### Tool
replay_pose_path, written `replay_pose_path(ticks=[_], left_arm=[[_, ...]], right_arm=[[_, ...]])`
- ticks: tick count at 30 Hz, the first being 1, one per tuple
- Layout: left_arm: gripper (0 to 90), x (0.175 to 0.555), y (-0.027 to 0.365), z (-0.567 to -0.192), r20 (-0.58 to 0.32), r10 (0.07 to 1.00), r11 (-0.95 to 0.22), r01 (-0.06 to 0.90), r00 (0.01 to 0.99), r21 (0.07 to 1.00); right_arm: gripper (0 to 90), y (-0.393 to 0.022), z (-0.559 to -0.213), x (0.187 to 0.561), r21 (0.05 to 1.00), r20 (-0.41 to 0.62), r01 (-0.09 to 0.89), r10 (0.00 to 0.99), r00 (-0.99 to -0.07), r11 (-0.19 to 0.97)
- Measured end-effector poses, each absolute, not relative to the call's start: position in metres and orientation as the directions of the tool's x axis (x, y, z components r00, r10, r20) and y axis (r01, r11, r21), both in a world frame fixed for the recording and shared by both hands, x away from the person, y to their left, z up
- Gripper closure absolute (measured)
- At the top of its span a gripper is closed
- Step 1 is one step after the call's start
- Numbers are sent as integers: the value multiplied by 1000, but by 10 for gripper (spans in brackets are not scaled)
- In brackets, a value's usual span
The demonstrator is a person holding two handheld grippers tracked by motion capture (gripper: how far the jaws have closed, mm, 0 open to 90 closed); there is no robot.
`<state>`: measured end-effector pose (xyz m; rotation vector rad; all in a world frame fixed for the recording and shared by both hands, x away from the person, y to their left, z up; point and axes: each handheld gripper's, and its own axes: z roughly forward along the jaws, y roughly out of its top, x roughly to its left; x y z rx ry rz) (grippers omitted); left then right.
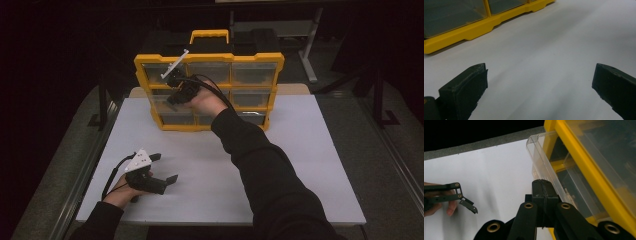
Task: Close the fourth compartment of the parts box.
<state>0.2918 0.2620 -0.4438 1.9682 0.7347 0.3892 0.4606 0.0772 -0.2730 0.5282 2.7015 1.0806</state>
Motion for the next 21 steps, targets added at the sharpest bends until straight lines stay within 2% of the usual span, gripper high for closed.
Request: replay_pose_path(ticks=[21], left_arm=[[0,290,264,-444,-29,640,-360,332,768,872]], right_arm=[[891,75,-275,469,716,-98,254,454,-886,651]])
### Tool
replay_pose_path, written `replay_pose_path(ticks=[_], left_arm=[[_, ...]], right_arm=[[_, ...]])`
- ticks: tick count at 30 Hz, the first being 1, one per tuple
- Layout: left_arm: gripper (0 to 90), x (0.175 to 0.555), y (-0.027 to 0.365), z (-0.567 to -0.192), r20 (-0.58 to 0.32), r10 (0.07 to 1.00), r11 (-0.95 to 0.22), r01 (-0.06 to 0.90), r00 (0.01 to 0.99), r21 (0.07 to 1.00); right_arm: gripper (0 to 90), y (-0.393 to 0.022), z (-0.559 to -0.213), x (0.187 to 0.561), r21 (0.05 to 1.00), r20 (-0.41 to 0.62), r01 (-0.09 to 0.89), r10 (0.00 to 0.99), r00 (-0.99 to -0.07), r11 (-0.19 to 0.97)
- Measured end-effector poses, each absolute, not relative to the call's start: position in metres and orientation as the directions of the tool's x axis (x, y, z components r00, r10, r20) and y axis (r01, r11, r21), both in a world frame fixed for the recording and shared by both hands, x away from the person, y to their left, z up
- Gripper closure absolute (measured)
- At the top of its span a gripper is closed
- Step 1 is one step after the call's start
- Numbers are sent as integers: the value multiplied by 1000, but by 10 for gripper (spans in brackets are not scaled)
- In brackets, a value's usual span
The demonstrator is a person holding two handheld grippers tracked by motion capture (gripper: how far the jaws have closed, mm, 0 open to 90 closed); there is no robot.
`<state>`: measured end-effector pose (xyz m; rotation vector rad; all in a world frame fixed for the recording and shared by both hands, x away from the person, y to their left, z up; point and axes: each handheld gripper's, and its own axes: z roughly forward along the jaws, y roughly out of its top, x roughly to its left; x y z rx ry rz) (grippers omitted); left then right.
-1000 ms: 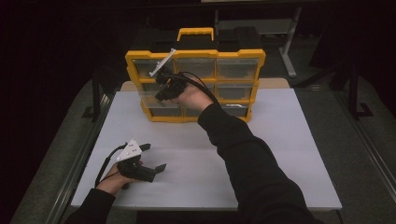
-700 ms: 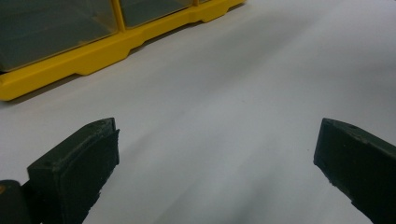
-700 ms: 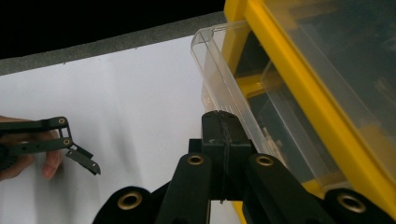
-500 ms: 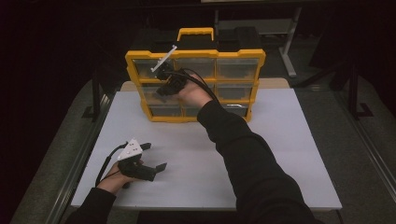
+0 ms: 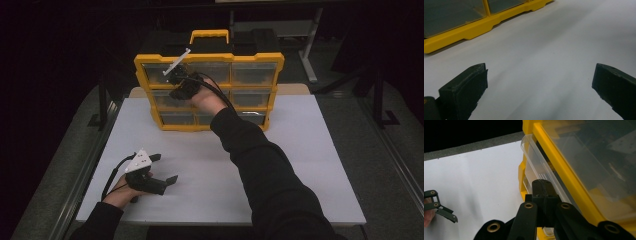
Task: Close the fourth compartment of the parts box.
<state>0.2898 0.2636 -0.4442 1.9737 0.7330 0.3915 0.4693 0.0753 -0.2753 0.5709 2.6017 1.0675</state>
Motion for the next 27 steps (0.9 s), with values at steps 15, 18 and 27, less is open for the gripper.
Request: replay_pose_path(ticks=[15,18,27], left_arm=[[0,289,264,-444,-25,641,-361,330,767,872],[0,289,264,-444,-27,641,-360,330,767,873],[0,289,266,-444,-26,642,-361,331,766,872]], right_arm=[[890,74,-276,472,724,-106,261,477,-872,639],[873,73,-276,471,722,-97,266,474,-875,639],[781,67,-275,464,736,-46,287,468,-882,613]])
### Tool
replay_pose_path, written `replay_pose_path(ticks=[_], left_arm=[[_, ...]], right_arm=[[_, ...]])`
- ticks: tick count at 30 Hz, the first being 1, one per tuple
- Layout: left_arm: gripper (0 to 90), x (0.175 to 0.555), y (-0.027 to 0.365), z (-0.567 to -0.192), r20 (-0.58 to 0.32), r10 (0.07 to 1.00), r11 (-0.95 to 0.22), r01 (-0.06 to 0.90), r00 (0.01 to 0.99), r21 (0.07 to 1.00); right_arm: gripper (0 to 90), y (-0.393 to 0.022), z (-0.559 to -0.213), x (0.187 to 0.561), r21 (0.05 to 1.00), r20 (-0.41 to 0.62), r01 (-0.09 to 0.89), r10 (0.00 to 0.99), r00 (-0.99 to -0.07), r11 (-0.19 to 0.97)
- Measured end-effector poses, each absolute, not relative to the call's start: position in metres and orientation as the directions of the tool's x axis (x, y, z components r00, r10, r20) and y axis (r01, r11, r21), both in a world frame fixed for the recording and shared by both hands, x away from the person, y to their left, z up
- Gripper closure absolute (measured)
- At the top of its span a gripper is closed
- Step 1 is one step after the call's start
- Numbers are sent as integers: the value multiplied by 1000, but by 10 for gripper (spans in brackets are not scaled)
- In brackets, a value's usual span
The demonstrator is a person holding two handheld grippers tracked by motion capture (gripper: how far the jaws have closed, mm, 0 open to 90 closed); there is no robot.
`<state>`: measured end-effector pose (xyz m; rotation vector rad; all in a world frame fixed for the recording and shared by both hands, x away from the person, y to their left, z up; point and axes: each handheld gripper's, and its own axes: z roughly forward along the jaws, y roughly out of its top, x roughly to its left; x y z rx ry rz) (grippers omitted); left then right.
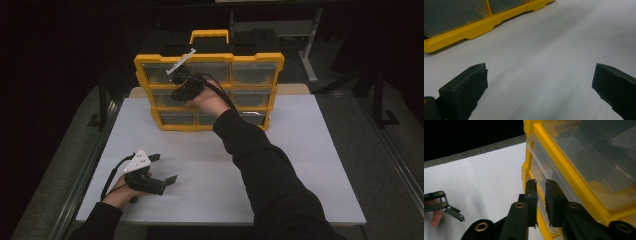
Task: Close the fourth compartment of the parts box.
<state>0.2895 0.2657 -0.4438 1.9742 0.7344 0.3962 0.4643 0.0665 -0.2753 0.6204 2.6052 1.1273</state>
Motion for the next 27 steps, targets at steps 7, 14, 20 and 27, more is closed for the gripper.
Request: replay_pose_path(ticks=[7,14,20,27], left_arm=[[0,290,266,-444,-23,646,-363,333,763,870],[0,290,266,-445,-22,647,-364,335,762,869],[0,290,266,-445,-21,646,-366,334,763,869],[0,290,265,-445,-24,644,-364,335,764,869]], right_arm=[[699,56,-279,458,741,5,309,455,-890,596],[580,45,-283,450,749,-1,305,461,-888,588],[501,33,-288,444,754,0,314,477,-879,578],[436,18,-296,440,756,0,319,488,-873,571]])
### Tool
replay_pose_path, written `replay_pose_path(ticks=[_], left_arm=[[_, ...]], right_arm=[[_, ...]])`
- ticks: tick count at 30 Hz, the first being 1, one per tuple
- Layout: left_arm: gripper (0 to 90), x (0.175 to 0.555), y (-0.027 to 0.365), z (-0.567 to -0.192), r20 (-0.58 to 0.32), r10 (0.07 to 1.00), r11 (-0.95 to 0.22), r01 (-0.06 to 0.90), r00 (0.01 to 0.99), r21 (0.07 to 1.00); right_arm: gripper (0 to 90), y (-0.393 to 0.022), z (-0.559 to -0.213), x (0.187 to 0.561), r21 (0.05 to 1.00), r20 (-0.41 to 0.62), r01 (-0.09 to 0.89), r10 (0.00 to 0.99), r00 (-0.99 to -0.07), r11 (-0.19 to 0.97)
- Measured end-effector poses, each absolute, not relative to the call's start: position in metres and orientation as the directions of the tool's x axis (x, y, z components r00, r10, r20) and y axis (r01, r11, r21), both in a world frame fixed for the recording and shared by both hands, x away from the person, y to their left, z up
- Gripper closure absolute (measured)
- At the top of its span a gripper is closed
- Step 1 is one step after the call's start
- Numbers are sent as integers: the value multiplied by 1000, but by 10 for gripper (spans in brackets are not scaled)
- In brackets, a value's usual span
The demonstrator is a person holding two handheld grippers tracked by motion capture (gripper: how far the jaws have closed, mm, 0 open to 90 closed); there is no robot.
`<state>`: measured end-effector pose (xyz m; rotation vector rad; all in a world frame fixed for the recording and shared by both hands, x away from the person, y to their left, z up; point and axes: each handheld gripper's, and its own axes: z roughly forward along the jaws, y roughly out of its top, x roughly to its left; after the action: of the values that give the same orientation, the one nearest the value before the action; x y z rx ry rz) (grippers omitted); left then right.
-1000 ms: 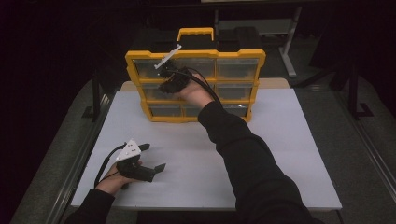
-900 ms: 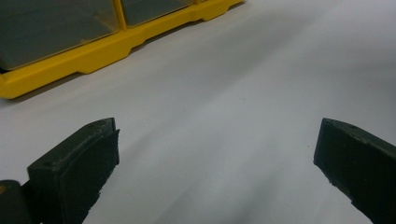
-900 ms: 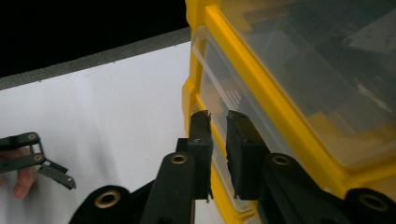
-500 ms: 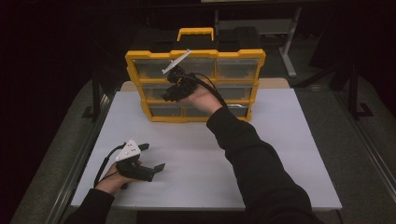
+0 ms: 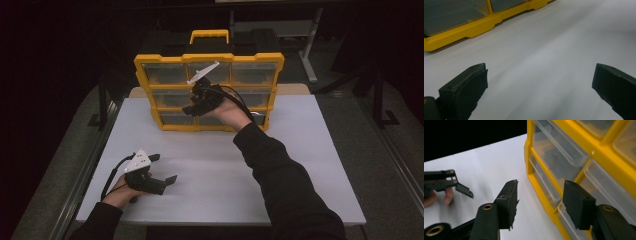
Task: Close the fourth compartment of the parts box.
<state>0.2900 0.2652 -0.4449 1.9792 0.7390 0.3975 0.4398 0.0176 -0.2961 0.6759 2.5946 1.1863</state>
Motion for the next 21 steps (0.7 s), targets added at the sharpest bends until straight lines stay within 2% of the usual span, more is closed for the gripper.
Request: replay_pose_path(ticks=[21], left_arm=[[0,290,264,-445,-23,640,-371,335,768,866]], right_arm=[[276,-22,-324,415,775,3,348,547,-837,528]])
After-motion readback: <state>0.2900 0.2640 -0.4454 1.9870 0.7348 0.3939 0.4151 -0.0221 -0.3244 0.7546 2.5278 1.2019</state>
